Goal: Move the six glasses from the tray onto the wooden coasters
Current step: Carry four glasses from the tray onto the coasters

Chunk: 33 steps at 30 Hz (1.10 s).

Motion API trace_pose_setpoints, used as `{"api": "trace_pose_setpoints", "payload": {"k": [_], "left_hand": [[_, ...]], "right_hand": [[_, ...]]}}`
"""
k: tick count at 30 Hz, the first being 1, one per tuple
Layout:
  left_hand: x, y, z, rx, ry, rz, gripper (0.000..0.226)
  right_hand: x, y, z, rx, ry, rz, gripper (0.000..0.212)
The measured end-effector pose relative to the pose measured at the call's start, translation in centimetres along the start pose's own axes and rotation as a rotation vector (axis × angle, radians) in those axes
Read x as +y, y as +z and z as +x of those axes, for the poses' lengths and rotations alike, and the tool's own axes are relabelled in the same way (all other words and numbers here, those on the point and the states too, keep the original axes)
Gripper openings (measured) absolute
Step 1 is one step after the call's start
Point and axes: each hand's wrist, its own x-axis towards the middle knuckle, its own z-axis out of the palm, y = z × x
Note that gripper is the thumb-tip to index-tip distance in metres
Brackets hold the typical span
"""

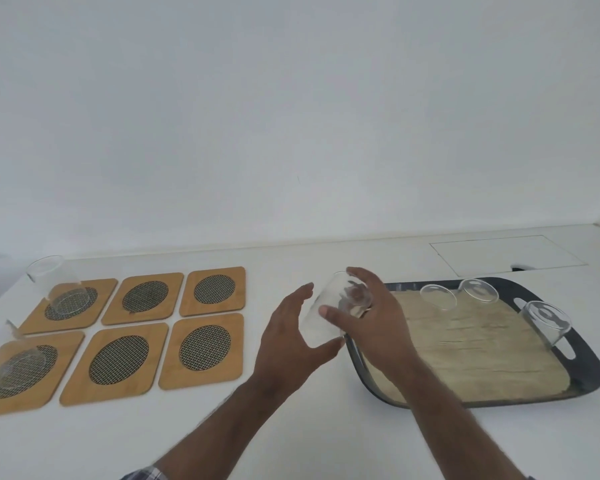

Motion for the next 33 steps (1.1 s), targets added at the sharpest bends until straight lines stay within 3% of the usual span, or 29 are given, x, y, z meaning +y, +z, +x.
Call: {"api": "trace_pose_setpoints", "payload": {"k": [4, 9, 13, 18, 23, 29, 33], "left_hand": [[0.9, 0.2, 0.5, -0.004, 0.059, -0.011, 0.074], [0.4, 0.2, 0.1, 0.025, 0.032, -0.057, 0.066], [-0.9, 0.0, -0.2, 0.081, -0.041, -0.079, 0.062], [-1.9, -0.7, -0.5, 0.109, -0.122, -0.114, 0.06], [-2.1, -0.8, -0.8, 0.131, -0.142, -0.14, 0.061], [-2.2, -0.8, -1.1, 0.133, -0.139, -0.141, 0.059], [-2.2, -1.1, -1.3, 0.138, -0.142, -0.154, 0.06]], "right_hand": [[-0.1, 0.8, -0.6, -0.072, 0.003, 0.029, 0.074], [0.4, 0.5, -1.0, -0.131, 0.054, 0.083, 0.075], [1.4, -1.4, -0.6, 0.118, 0.064, -0.046, 0.067], [4.7, -5.6, 0.7, 0.486, 0.024, -0.238, 0.04], [8.0, -7.2, 1.7, 0.669, 0.14, -0.366, 0.062], [11.3, -6.1, 2.0, 0.631, 0.251, -0.335, 0.084], [12.8, -5.9, 3.2, 0.614, 0.305, -0.299, 0.087]]}}
